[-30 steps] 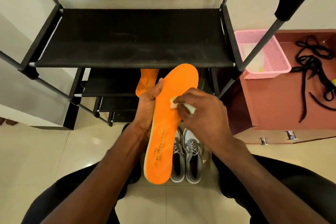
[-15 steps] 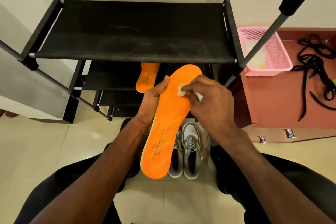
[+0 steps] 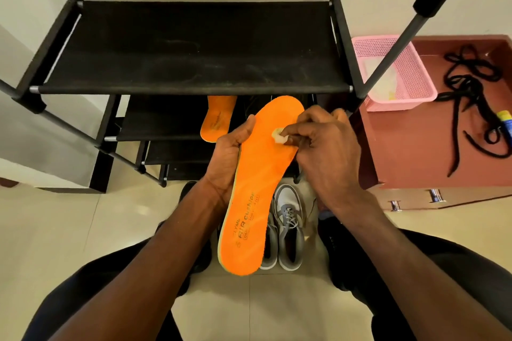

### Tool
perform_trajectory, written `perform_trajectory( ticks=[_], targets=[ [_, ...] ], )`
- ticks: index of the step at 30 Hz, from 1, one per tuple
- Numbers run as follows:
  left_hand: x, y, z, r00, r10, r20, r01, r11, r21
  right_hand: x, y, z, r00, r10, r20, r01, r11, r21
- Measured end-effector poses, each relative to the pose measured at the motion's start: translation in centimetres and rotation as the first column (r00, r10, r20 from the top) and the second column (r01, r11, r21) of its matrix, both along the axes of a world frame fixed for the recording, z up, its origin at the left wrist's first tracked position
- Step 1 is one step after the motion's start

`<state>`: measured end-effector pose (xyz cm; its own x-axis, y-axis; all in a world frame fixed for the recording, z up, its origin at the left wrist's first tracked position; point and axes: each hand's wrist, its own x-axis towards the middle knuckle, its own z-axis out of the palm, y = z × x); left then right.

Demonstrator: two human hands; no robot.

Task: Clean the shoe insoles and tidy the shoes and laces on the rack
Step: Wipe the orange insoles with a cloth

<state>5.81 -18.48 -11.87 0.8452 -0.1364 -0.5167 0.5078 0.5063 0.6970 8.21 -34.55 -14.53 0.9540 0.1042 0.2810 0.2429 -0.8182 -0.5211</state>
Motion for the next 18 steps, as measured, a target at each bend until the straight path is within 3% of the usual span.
perform_trajectory(
  ticks=[3,8,13,18],
  targets=[
    [0.0,-0.1,0.2,1.000,-0.028,0.006,0.028,0.999,0.022,1.1,-0.5,-0.2,0.995,-0.098,-0.023,0.099,0.993,0.068],
    [0.1,0.4,0.3,1.000,-0.003,0.015,0.003,1.000,0.018,-0.6,0.7,-0.7,0.985,0.167,-0.035,-0.165,0.985,0.056],
    [0.3,-0.3,0.7,0.998,-0.058,0.031,0.056,0.997,0.047,1.4,-0.7,-0.9,0.998,-0.027,0.049,0.024,0.997,0.072],
    [0.3,0.3,0.6,0.997,-0.036,0.066,0.035,0.999,0.016,-0.9,1.6,-0.8,0.979,0.194,0.069,-0.198,0.978,0.062]
  ],
)
